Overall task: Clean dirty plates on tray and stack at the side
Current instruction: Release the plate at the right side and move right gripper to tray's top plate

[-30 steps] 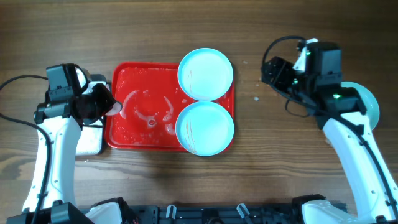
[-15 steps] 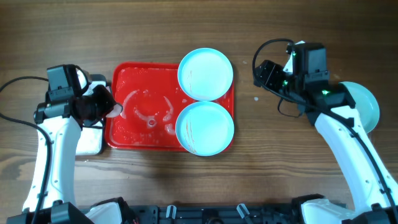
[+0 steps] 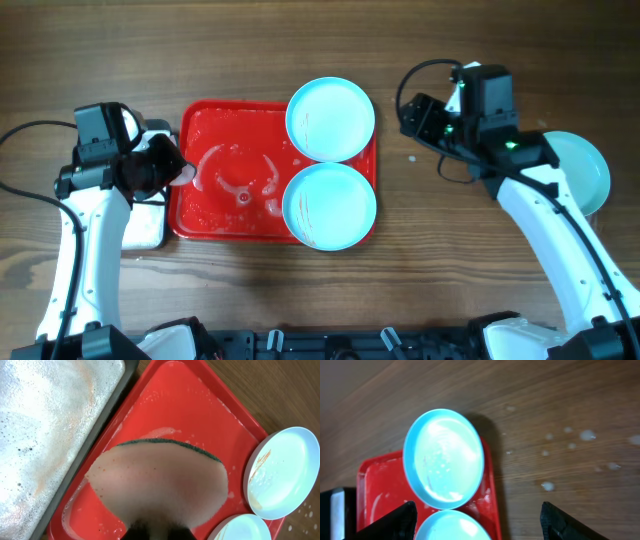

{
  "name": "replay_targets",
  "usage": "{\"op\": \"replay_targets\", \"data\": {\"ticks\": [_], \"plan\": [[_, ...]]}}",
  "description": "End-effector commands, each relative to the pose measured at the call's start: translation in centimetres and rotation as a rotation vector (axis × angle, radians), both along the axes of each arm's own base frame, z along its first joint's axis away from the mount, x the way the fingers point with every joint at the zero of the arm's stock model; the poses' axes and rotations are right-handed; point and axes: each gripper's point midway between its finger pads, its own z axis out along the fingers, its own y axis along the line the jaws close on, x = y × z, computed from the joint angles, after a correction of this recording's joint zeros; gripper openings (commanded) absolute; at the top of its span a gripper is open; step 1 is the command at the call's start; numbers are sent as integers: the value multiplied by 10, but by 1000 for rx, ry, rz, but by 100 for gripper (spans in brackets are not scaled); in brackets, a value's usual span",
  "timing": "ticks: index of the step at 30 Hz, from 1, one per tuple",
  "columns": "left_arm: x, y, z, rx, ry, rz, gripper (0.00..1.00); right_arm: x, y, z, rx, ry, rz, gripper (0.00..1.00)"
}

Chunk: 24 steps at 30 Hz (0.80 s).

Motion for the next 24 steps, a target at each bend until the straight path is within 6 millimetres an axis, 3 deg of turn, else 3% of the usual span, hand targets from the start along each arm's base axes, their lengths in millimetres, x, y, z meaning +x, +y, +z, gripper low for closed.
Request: {"op": "replay_targets", "data": {"ticks": [1,10,14,19,24], "plan": [[3,0,1,5,-2,1,4,1,22,-1,5,-8,25,79],[8,-6,2,62,-16,-24,4,8,65,-15,-25,31,105,78],[15,-14,8,175,-28,-56,4,16,65,-47,-87,87,74,69],[21,-21,13,242,-52,-73,4,25,77,-98,-121,152,90,57],[21,-21,13,242,-51,-73,4,29,85,-126,-119,187,60,49]]}}
